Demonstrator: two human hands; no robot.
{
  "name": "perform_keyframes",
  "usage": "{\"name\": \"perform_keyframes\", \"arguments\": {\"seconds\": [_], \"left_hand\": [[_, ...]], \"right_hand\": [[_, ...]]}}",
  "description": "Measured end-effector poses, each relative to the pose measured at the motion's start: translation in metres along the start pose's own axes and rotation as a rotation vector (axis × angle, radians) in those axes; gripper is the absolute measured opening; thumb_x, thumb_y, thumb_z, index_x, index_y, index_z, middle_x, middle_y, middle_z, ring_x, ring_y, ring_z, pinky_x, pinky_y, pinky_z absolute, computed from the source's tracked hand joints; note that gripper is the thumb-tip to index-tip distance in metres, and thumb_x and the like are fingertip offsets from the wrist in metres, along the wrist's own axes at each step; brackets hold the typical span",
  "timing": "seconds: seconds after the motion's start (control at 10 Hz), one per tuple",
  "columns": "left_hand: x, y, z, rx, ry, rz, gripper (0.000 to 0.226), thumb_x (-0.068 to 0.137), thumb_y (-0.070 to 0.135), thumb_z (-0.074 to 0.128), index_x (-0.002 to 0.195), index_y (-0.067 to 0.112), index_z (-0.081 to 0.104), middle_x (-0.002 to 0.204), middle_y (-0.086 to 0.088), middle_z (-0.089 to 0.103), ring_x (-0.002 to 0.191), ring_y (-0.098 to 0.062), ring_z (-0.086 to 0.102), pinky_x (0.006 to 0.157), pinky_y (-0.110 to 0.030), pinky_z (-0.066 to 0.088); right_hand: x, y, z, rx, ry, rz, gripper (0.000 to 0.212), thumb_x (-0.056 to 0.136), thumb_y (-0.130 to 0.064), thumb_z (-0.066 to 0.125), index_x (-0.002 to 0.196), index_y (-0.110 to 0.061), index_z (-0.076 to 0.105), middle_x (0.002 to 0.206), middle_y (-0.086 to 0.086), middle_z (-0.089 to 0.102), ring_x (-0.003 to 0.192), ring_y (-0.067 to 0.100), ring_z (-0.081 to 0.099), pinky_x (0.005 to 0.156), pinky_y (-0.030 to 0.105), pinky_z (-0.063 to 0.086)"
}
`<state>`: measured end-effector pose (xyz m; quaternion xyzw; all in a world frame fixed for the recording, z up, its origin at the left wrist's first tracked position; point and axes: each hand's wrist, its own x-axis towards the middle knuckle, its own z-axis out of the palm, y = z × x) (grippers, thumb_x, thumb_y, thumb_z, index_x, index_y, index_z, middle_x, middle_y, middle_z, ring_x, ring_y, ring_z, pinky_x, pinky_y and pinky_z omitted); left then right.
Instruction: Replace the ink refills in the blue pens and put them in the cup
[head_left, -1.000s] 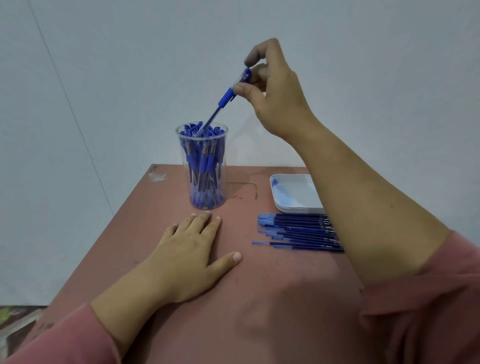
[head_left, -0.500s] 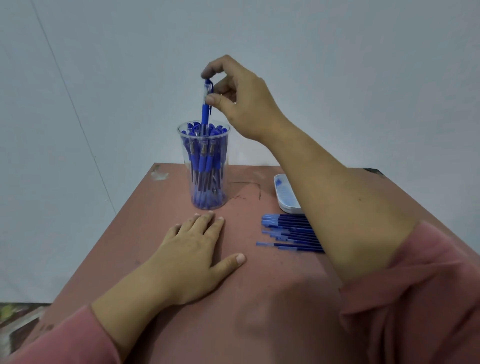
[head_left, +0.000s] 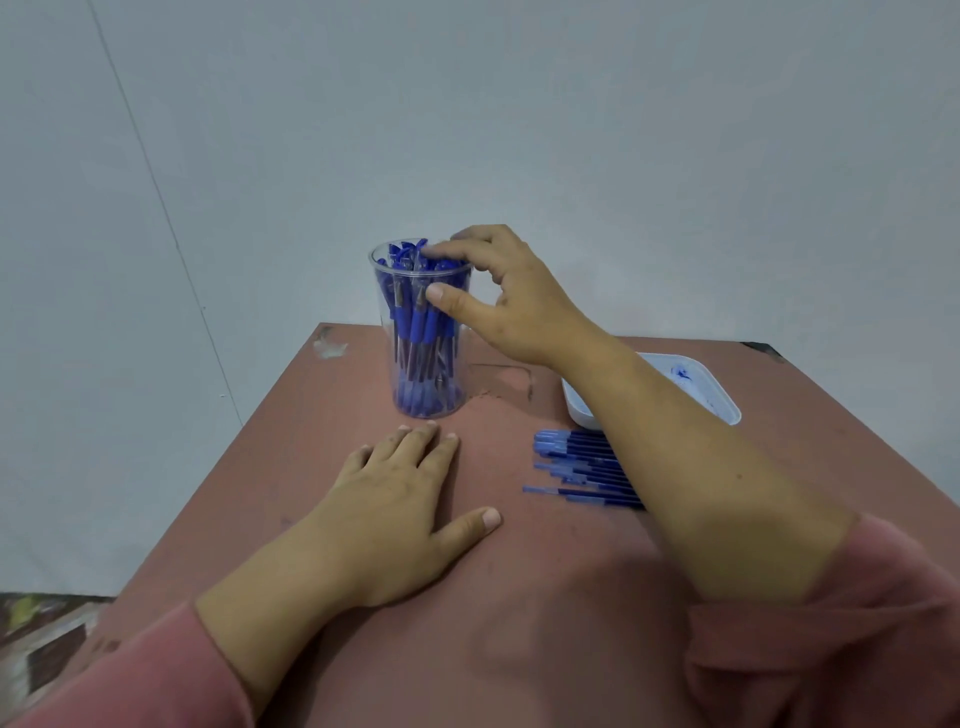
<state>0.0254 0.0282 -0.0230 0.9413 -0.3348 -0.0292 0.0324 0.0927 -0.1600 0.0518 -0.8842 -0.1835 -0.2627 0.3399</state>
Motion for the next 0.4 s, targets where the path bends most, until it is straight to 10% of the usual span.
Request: {"name": "perform_keyframes", "arguments": {"seconds": [0.4], "left_hand": [[0.0, 0.0, 0.0, -0.023, 0.005, 0.0, 0.105, 0.064, 0.084, -0.004, 0.154, 0.028, 0.001, 0.161, 0.004, 0.001, 0.148, -0.015, 0.003, 0.12, -0.037, 0.008]], "right_hand": [[-0.008, -0.009, 0.008, 0.045, 0.07, 0.004, 0.055, 0.084, -0.037, 0.072, 0.133, -0.027, 0.051, 0.126, -0.005, 0.044, 0.104, -0.005, 0.045, 0.089, 0.002, 0.033]]}}
